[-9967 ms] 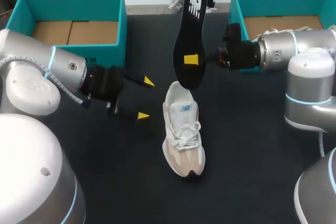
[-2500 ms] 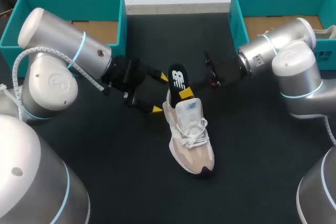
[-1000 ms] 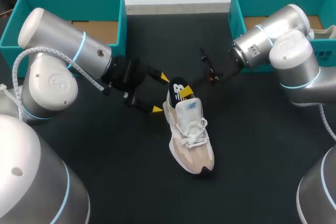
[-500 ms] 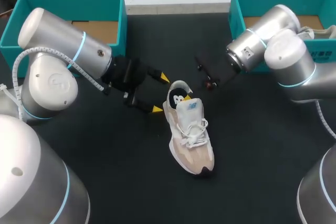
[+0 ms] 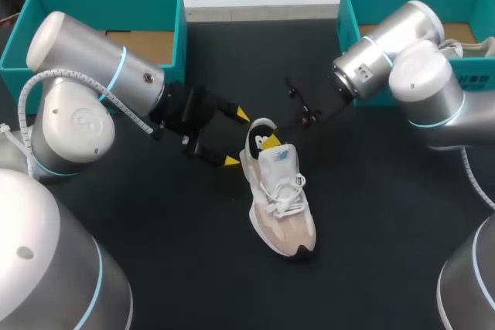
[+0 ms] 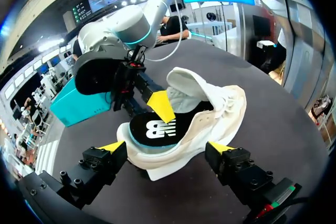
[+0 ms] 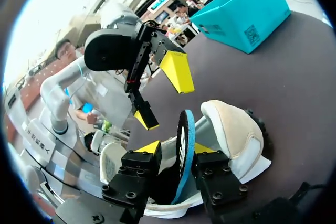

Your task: Take the shoe out of the shoebox, open the shoe tongue, remove and reinsert the insole, then place the shoe into the shoebox

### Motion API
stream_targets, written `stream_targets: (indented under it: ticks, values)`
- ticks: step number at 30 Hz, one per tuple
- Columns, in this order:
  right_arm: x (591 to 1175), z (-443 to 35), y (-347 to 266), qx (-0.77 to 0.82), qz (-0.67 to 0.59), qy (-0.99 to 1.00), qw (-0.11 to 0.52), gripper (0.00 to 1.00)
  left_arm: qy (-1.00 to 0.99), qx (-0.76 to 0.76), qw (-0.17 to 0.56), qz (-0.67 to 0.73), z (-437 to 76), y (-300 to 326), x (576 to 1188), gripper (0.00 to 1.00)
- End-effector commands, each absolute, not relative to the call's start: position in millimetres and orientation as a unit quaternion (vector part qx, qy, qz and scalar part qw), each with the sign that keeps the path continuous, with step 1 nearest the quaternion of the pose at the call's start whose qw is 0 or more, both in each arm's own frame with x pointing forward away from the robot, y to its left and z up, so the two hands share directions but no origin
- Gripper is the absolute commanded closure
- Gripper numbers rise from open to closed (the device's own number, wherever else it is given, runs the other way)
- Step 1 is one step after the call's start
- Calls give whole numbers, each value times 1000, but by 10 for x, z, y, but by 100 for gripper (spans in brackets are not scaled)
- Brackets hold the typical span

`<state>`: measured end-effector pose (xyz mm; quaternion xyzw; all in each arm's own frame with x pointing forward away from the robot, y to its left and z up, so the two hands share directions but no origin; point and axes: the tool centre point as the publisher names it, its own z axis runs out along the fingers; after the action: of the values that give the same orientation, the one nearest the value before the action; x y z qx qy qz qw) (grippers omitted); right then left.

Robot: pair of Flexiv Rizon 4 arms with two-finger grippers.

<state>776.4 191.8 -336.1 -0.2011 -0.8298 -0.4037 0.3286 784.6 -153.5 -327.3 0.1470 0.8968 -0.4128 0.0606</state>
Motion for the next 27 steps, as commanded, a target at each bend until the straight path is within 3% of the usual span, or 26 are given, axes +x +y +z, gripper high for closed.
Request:
stream_targets:
  ticks: [1,27]
  values:
    - [7728,-3300,1912,-202,-399,-834,322,57,897,147,61,-412,-3277,-1540,7841,0]
    - [7951,-2408,1825,-188,-430,-854,223,51,897,147,61,-412,-3277,-1540,7841,0]
